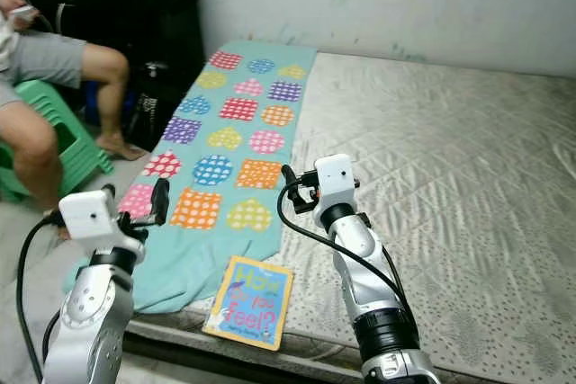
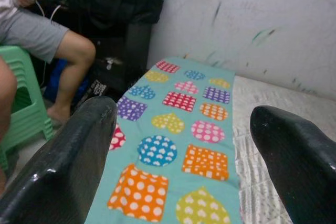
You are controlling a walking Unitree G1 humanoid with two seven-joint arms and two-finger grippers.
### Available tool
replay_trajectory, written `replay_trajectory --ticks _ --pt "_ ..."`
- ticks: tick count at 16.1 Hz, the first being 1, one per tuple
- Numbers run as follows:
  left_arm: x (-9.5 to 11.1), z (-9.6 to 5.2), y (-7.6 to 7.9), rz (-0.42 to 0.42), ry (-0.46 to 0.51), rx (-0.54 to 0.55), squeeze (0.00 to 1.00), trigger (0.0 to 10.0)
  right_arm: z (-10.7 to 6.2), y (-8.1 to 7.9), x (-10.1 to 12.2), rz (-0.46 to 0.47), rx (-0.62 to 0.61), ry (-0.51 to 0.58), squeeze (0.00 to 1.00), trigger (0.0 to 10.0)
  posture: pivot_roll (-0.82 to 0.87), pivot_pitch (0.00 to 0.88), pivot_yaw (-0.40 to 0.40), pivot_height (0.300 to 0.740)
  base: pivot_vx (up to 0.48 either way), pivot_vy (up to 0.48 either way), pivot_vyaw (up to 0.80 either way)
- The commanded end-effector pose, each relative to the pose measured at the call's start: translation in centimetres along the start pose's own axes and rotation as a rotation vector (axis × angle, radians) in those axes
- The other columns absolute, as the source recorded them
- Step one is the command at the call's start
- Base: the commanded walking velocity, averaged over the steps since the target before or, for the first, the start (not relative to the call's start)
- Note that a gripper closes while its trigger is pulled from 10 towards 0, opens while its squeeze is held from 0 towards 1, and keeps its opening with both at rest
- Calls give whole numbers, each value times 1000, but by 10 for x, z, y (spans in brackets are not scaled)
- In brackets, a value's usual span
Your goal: Clean up the room
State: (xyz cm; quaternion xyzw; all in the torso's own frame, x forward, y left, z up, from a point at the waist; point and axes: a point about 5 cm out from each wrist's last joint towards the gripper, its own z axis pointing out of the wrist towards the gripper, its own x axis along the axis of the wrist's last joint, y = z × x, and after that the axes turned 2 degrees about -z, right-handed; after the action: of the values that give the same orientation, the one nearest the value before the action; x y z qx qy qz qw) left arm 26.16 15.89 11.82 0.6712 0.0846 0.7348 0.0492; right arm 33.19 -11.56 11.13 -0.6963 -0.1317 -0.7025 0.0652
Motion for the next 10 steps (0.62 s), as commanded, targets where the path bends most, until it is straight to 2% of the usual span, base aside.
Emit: replay_trajectory --ticks 1,2,4,10 --pt "0 4 0 7 -15 -8 0 10000 -2 5 2 19 -35 12 0 10000 -97 0 -4 740 0 0 0" --pt "5 9 -3 2 -12 -3 0 10000 -9 10 6 47 -71 35 0 10000 -114 0 6 740 0 0 0" --pt "5 12 -5 -1 -15 6 0 10000 -15 15 6 29 -99 32 0 10000 -136 0 13 740 0 0 0" --pt "3 18 3 -25 -38 -23 0 10000 -30 34 10 19 -185 25 0 10000 -182 0 36 740 0 0 -800"
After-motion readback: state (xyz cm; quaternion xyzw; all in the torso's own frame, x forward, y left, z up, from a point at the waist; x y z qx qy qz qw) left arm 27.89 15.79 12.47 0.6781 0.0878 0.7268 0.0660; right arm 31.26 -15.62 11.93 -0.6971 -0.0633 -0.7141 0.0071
